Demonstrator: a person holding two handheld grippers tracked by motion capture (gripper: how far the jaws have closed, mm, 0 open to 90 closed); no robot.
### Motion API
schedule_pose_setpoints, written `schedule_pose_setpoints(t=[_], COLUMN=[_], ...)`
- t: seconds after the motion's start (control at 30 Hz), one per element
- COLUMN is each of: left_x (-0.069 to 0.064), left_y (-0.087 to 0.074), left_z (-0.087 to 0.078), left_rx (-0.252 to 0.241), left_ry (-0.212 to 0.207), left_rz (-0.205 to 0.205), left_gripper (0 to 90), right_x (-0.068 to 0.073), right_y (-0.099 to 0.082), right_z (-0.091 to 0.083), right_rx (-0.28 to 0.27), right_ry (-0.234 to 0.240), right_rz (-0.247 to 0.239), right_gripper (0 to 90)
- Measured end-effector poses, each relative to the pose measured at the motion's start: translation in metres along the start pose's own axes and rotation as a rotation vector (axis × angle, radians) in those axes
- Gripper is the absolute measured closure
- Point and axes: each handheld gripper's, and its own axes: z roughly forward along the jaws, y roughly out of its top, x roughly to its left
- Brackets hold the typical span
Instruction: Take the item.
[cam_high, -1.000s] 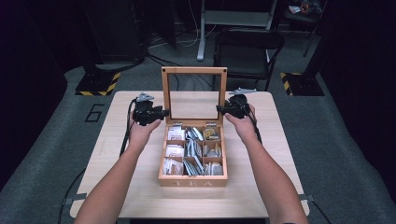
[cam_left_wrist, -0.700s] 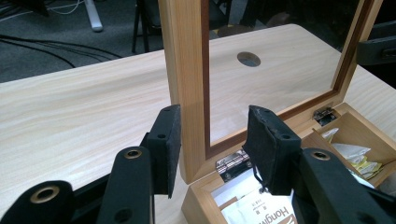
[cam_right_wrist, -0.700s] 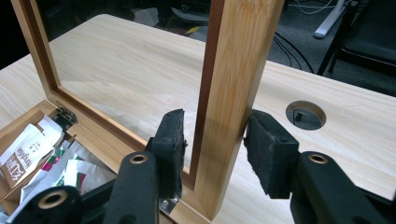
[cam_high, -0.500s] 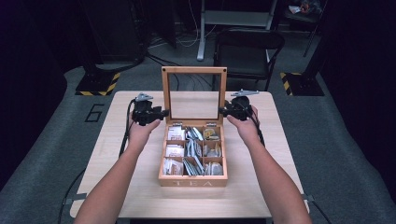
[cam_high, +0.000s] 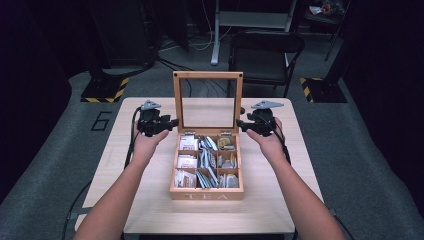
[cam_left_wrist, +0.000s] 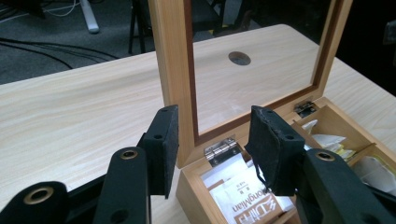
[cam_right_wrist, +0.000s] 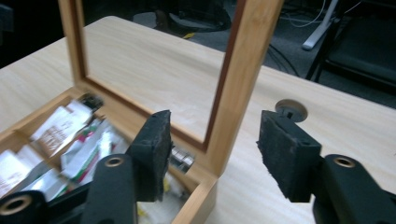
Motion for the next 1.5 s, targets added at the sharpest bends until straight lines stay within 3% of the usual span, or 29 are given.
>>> schedule_pose_setpoints(t=[0.2, 0.33, 0.47, 0.57, 0.77, 1.0, 1.23, 1.43, 1.5], left_x=[-0.003, -0.006, -0.009, -0.012, -0.018, -0.021, -0.025, -0.029, -0.031], left_y=[-0.005, -0.012, -0.018, -0.022, -0.034, -0.047, -0.057, -0.062, -0.064], left_z=[-0.015, -0.021, -0.024, -0.029, -0.037, -0.042, -0.047, -0.048, -0.048], left_rx=[0.005, 0.003, 0.026, 0.022, 0.018, 0.048, 0.044, 0.058, 0.056], left_ry=[0.002, 0.002, 0.024, 0.007, -0.016, 0.007, -0.014, -0.043, -0.053], left_rz=[0.002, -0.006, 0.011, 0.008, -0.003, 0.021, 0.010, 0.013, 0.011], left_gripper=[50.6, 49.7, 48.8, 47.5, 45.8, 45.7, 45.7, 45.4, 45.2], right_x=[0.020, 0.032, 0.043, 0.050, 0.063, 0.074, 0.082, 0.092, 0.095], right_y=[-0.010, -0.019, -0.030, -0.039, -0.052, -0.058, -0.063, -0.067, -0.070], right_z=[-0.017, -0.025, -0.030, -0.032, -0.038, -0.044, -0.043, -0.043, -0.043], right_rx=[0.004, 0.041, 0.056, 0.074, 0.068, 0.042, 0.063, 0.065, 0.066], right_ry=[0.036, 0.086, 0.089, 0.095, 0.102, 0.126, 0.151, 0.165, 0.149], right_rz=[-0.029, -0.041, -0.088, -0.115, -0.120, -0.092, -0.081, -0.110, -0.127], right_gripper=[39.4, 42.8, 44.6, 47.2, 48.1, 43.6, 43.3, 49.3, 50.0])
